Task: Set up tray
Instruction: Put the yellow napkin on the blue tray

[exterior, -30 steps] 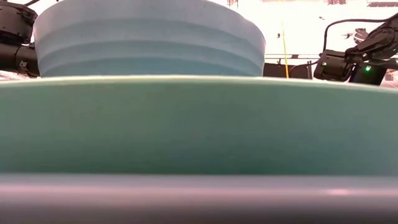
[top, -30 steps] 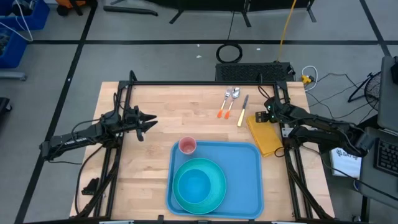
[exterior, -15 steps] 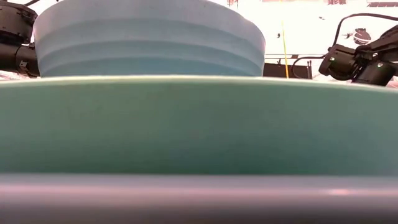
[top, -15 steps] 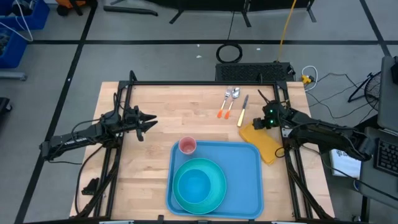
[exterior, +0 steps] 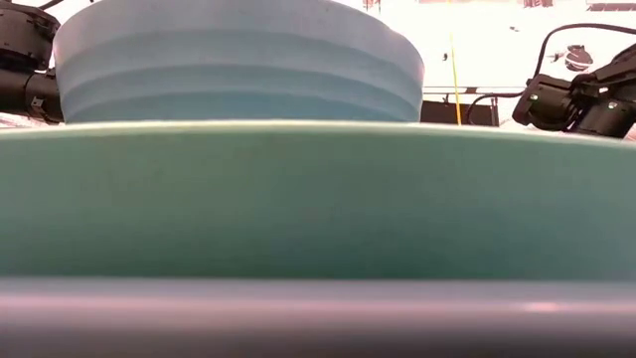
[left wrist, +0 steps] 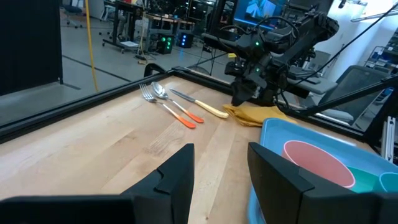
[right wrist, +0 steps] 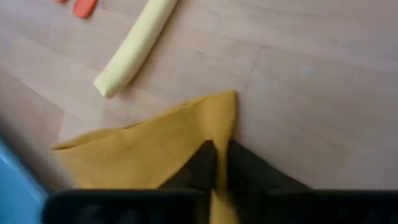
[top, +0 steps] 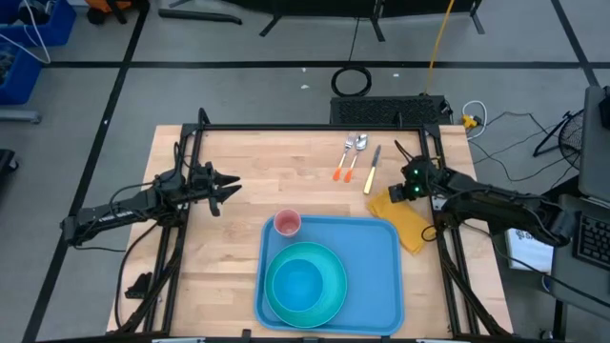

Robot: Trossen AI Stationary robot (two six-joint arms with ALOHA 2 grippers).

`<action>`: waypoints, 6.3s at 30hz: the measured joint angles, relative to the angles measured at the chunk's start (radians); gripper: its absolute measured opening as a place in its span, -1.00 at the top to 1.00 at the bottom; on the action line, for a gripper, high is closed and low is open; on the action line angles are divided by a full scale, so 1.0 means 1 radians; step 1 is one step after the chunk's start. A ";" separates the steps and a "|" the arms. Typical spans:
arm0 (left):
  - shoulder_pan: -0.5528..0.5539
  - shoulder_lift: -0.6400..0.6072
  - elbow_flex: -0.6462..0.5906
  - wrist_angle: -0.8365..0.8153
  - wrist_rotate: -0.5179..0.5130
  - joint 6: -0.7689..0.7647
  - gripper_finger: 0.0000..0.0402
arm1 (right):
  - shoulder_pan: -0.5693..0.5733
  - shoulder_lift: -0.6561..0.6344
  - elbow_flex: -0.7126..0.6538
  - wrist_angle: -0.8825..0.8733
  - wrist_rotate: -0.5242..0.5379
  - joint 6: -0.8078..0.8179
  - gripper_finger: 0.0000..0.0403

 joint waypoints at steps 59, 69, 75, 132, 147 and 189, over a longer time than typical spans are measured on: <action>0.000 0.000 0.000 0.000 0.000 0.000 0.24 | 0.909 -0.273 -0.021 0.889 -0.167 0.094 1.00; 0.000 0.000 0.000 0.000 0.000 0.000 0.24 | 1.295 -0.076 0.044 0.945 0.280 0.123 1.00; 0.000 0.000 0.000 0.000 0.000 0.000 0.24 | 1.446 0.102 0.180 0.943 0.397 0.118 1.00; 0.000 0.000 0.000 0.000 0.000 0.000 0.24 | 1.542 0.502 0.407 0.592 0.442 0.887 1.00; 0.000 0.000 0.000 0.000 0.000 0.000 0.24 | 1.357 0.558 0.406 0.174 0.617 0.881 1.00; 0.000 0.000 0.000 0.000 0.000 0.000 0.24 | 1.333 0.521 0.408 0.401 0.651 0.448 0.24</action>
